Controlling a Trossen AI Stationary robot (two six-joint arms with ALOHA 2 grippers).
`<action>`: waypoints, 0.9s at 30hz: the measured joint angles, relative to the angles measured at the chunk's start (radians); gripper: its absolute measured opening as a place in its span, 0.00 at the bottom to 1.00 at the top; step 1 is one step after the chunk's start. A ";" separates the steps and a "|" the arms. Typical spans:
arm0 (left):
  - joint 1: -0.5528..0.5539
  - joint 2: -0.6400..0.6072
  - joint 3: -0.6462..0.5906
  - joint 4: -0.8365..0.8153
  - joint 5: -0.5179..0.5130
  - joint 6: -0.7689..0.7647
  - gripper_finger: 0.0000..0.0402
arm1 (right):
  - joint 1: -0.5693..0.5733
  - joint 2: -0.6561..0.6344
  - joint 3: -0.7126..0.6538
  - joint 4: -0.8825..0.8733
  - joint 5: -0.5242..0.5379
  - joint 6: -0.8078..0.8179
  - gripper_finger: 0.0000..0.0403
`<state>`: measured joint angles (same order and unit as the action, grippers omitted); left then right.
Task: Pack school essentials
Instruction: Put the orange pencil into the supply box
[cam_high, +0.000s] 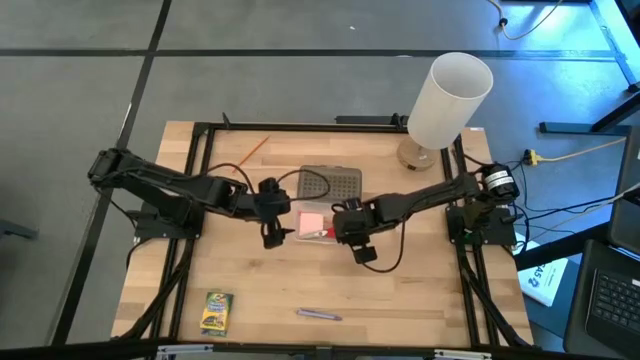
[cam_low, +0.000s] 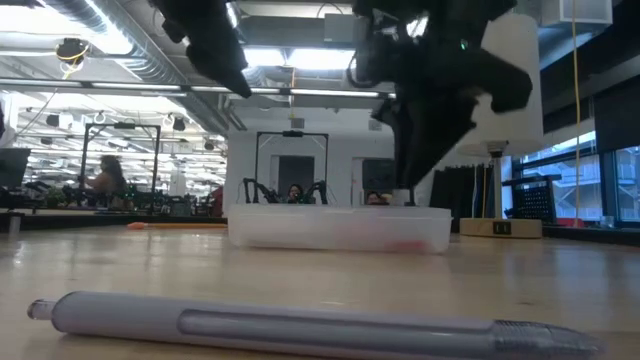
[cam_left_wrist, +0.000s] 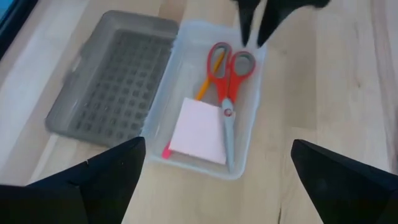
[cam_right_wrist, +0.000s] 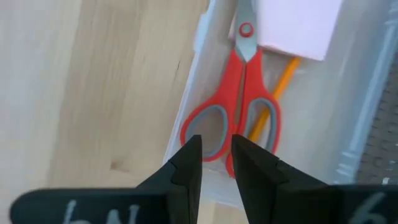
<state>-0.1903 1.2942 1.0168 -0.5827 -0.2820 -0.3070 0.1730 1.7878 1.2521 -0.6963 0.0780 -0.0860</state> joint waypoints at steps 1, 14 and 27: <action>0.001 -0.009 0.000 -0.017 0.000 -0.002 0.99 | 0.000 0.000 0.016 -0.021 0.000 0.000 0.22; 0.171 -0.131 0.000 -0.278 -0.014 -0.212 0.99 | 0.017 -0.005 0.188 -0.236 0.002 0.061 0.22; 0.593 -0.126 0.000 -0.417 0.127 -0.131 0.98 | 0.016 -0.018 0.218 -0.260 0.008 0.085 0.22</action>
<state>0.4030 1.1679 1.0168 -0.9995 -0.1547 -0.4376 0.1894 1.7701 1.4706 -0.9560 0.0858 -0.0010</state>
